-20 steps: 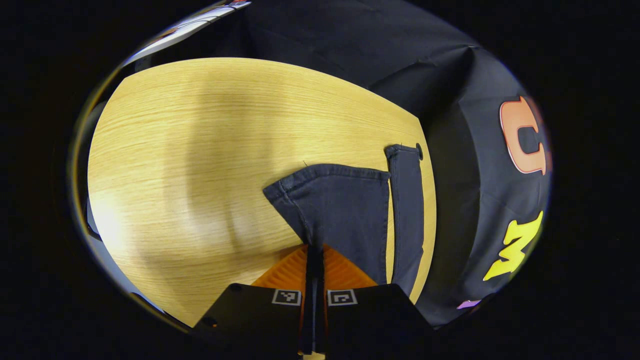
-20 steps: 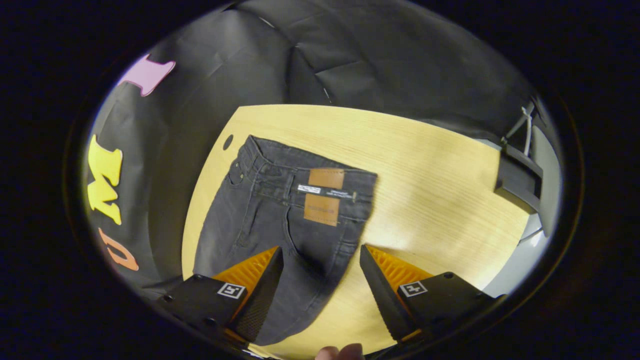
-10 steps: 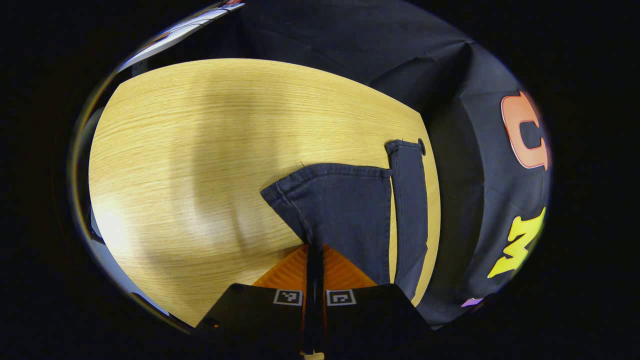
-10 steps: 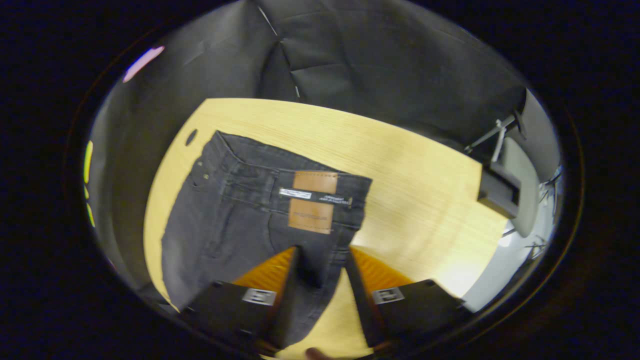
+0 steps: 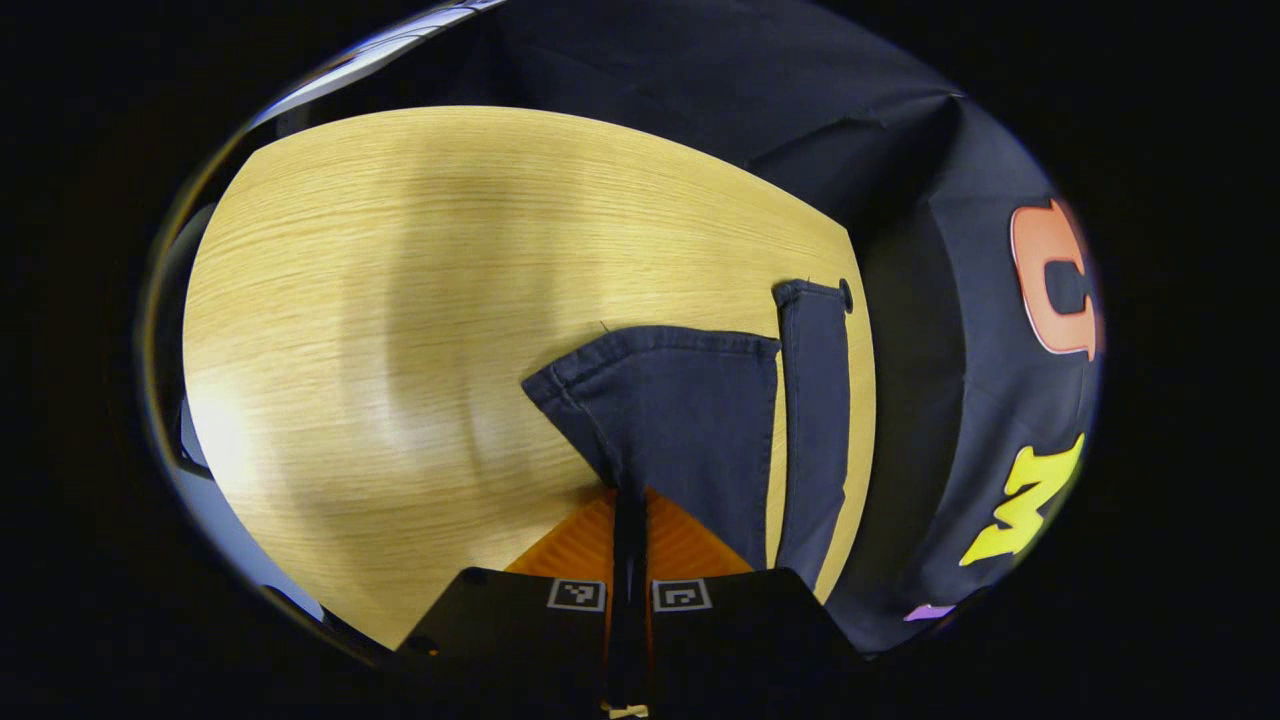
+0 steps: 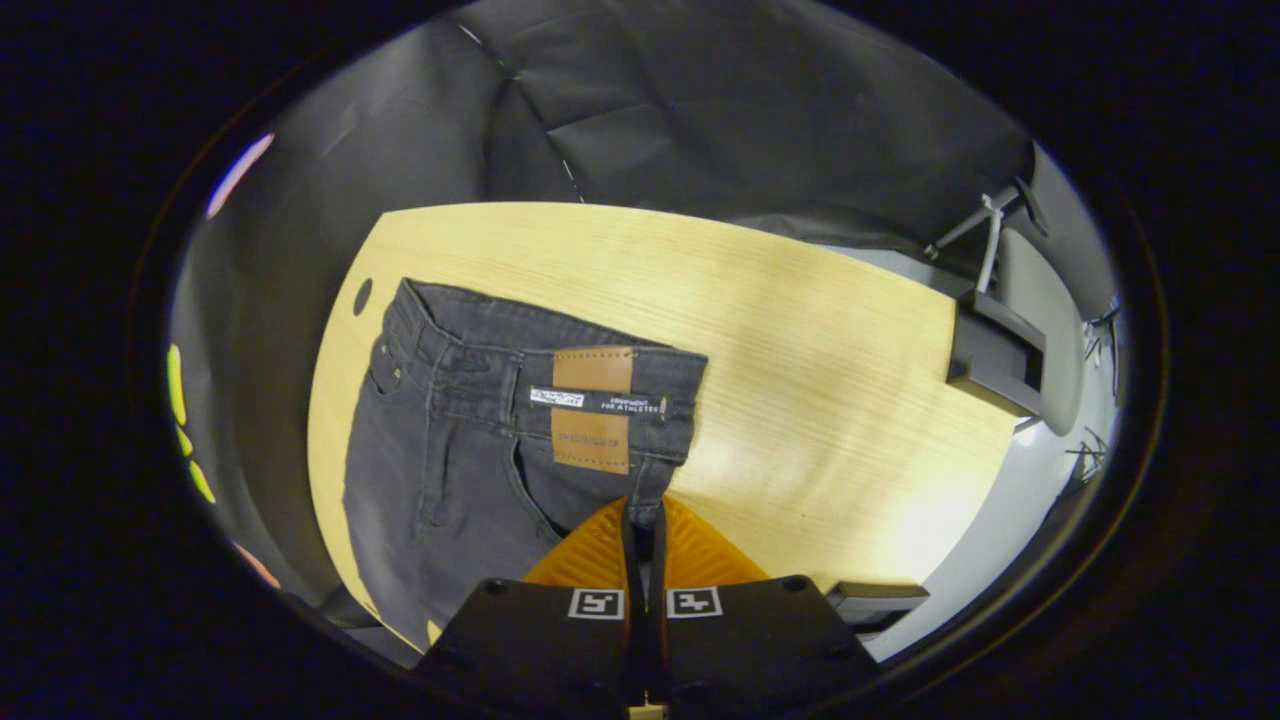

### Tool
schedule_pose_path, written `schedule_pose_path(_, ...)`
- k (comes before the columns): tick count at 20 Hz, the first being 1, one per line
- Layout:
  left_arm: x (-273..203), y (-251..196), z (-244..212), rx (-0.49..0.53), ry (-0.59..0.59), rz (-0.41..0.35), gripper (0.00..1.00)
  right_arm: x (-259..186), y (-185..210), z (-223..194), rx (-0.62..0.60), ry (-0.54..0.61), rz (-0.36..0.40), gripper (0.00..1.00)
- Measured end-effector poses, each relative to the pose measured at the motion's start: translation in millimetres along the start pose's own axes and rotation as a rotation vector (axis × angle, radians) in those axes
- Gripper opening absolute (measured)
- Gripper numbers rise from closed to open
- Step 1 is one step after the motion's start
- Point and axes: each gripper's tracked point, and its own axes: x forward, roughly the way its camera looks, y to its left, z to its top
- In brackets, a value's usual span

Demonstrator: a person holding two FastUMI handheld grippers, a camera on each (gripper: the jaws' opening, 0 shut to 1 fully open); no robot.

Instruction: Grasp the waist and the cuffs of the jeans and fold them to make the two legs overlap; first hold the waist and fold one-third of the jeans toward the cuffs, then hold the cuffs and fold the remaining one-third in the same direction to finish folding.

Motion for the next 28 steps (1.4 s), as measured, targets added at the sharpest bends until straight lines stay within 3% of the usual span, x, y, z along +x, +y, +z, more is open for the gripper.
schedule_pose_path(7, -56.8, -28.3, 11.5, -0.119, -0.022, -0.018, 0.03, -57.4, 40.8, 2.4, 0.048, 0.048, 0.186, 0.0)
schedule_pose_path(12, -78.6, -82.4, 24.7, -0.091, -0.02, -0.056, 0.03, -98.5, 96.9, 17.2, -0.025, 0.05, 0.297, 0.01)
schedule_pose_path(22, -7.3, -186.7, 56.8, -0.116, 0.056, -0.012, 0.03, -76.7, 212.6, 53.6, -0.094, 0.114, 0.337, 0.01)
schedule_pose_path(26, 35.9, -231.2, 61.3, -0.082, 0.112, -0.003, 0.03, -46.1, 253.9, 68.1, -0.116, 0.127, 0.326, 0.01)
schedule_pose_path(28, 59.4, -246.2, 62.3, -0.017, 0.125, 0.008, 0.03, -23.9, 265.7, 73.2, -0.153, 0.126, 0.313, 0.0)
